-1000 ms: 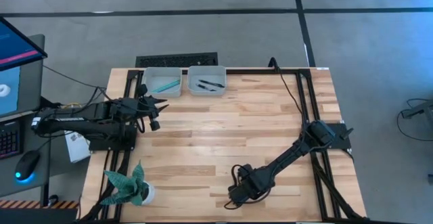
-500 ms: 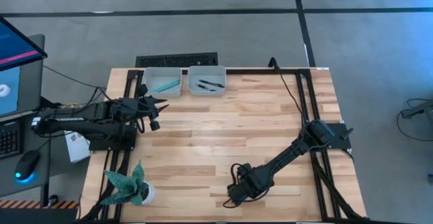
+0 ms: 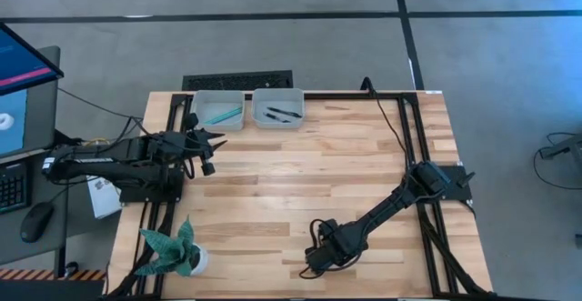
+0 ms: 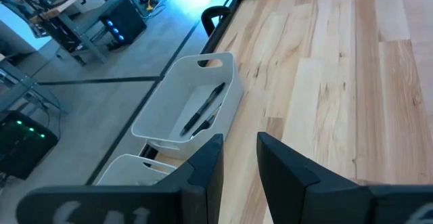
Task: Sort pens & pencils
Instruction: Put the black pen into the right gray bin
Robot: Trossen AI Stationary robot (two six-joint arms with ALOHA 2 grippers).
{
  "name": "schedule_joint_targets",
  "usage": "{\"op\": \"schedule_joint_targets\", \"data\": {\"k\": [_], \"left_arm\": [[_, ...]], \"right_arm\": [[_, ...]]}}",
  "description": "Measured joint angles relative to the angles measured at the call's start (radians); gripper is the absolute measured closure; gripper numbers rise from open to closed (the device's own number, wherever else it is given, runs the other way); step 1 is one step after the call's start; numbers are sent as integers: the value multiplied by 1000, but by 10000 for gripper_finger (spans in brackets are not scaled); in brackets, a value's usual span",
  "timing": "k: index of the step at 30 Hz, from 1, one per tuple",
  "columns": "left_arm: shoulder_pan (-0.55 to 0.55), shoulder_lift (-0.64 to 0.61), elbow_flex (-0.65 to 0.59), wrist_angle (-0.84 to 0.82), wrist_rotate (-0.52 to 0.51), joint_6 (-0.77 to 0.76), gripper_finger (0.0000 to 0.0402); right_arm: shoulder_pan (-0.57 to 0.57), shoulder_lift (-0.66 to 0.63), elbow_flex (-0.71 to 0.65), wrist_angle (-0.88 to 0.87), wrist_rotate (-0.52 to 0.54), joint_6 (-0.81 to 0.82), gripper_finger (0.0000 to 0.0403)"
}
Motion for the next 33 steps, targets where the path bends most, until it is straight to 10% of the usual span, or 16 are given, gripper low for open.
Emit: {"op": "schedule_joint_targets", "data": {"k": [33], "left_arm": [[0,0,0,0,0,-27,319]], "right_arm": [[-109,2,56,-8,11,-274,331]]}}
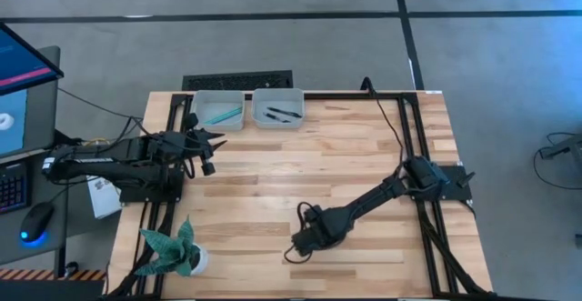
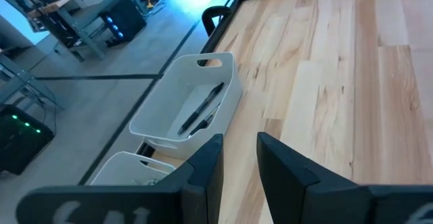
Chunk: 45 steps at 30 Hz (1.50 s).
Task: Sort pens & pencils
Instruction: Put the black pen into the right gray bin
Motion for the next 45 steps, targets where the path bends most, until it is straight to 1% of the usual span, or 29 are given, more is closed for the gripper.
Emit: {"op": "schedule_joint_targets", "data": {"k": [6,14,17,21,30,37,45], "left_arm": [[0,0,0,0,0,-13,319],[0,0,0,0,0,-14,319],[0,0,0,0,0,-14,319],[0,0,0,0,0,-26,319],[0,0,0,-33,0,-55,319],[0,0,0,-53,0,-105,319],[0,0,0,-53,0,-130,319]], "right_arm": [[-53,2,17,-10,39,-115,331],[-120,-2,22,-18,29,-247,332],[-140,-7,26,-24,42,-301,332],[-165,-12,52,-40,80,-357,332],[-238,-13,106,-83,91,-516,332],[-300,-14,179,-196,166,-625,334],[-401,-15,328,-262,229,-810,335]]}}
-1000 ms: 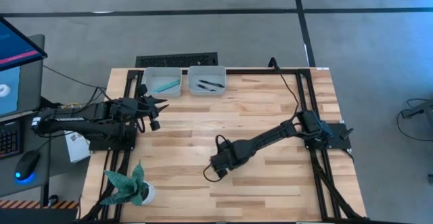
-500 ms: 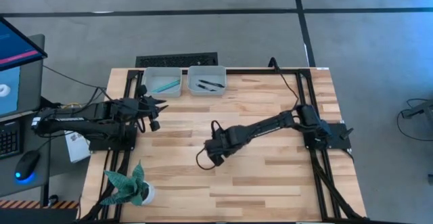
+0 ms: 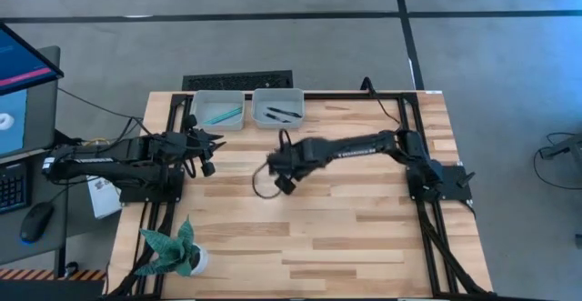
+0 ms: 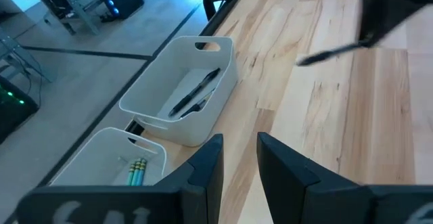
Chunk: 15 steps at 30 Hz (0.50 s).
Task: Sort pens & pencils
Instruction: Put the black pen into the right gray bin
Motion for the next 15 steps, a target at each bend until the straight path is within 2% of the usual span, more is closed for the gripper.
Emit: {"op": "schedule_joint_targets", "data": {"k": [9,15], "left_arm": [[0,0,0,0,0,-4,319],[0,0,0,1,0,-26,319]], "right_arm": [[-166,0,165,2,30,-266,335],[-288,-1,207,22,30,-423,335]]}}
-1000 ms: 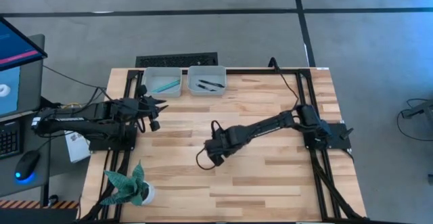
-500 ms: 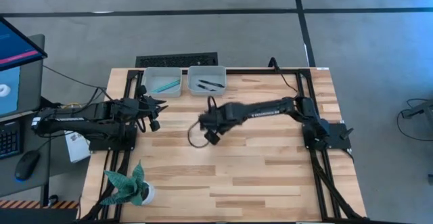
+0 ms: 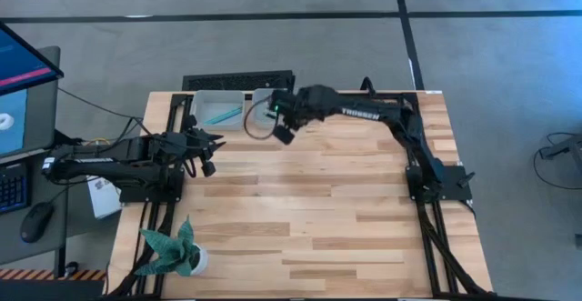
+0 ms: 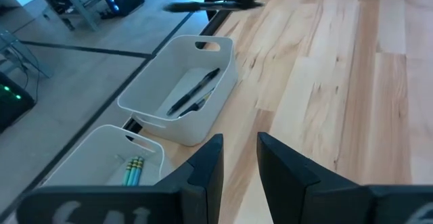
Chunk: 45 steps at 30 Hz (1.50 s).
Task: Sort pens & pencils
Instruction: Put the black pen into the right gray bin
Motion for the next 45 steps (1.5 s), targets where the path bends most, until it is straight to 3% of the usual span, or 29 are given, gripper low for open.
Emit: {"op": "schedule_joint_targets", "data": {"k": [11,28,45], "left_arm": [[0,0,0,0,-3,-46,319],[0,0,0,2,-8,-80,319],[0,0,0,1,-8,-143,319]], "right_arm": [[-160,0,9,31,-160,-266,335],[-206,3,2,185,-215,-410,335],[-249,172,2,168,-240,-467,335]]}}
